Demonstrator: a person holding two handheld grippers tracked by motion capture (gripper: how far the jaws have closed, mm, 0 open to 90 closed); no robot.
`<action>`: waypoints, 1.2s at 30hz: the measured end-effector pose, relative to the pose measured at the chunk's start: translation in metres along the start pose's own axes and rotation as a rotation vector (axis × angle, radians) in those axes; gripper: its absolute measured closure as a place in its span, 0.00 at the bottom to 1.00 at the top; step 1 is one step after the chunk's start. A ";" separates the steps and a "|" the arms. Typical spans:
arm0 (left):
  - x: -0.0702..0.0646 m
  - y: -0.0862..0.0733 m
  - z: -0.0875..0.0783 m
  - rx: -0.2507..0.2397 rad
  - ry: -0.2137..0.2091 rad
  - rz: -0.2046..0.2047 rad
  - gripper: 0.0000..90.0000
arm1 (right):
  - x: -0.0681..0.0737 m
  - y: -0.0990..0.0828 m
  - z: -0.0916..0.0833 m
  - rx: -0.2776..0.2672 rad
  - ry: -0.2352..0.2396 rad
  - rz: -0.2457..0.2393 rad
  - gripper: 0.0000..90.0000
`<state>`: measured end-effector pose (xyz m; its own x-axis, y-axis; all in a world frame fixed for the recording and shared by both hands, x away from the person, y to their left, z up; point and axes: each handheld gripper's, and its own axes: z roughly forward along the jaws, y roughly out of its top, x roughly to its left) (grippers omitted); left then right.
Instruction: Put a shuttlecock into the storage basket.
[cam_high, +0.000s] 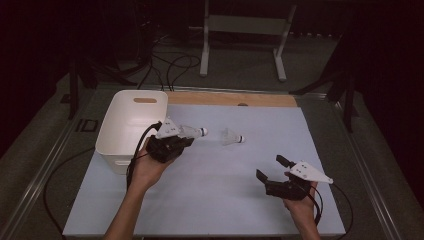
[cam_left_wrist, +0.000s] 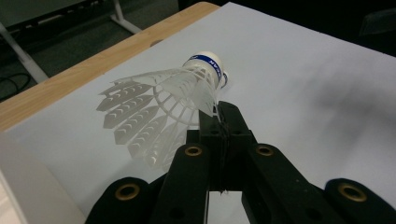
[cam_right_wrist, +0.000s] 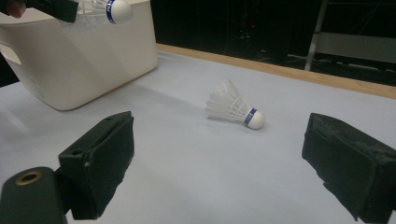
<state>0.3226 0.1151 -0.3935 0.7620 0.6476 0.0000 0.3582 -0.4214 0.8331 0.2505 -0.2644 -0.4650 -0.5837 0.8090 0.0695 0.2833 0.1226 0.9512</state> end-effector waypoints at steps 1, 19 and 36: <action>0.001 0.000 -0.001 -0.007 0.001 -0.002 1.00 | 0.000 0.000 0.000 0.000 -0.001 -0.001 0.10; 0.007 0.003 -0.013 -0.027 -0.005 0.005 1.00 | 0.000 0.000 0.000 0.002 0.001 -0.003 0.10; 0.014 0.005 -0.022 -0.041 -0.004 0.005 1.00 | -0.001 0.000 0.000 -0.002 -0.003 -0.001 0.10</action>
<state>0.3231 0.1355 -0.3771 0.7657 0.6431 0.0017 0.3322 -0.3977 0.8552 0.2507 -0.2654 -0.4650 -0.5820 0.8104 0.0675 0.2813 0.1228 0.9517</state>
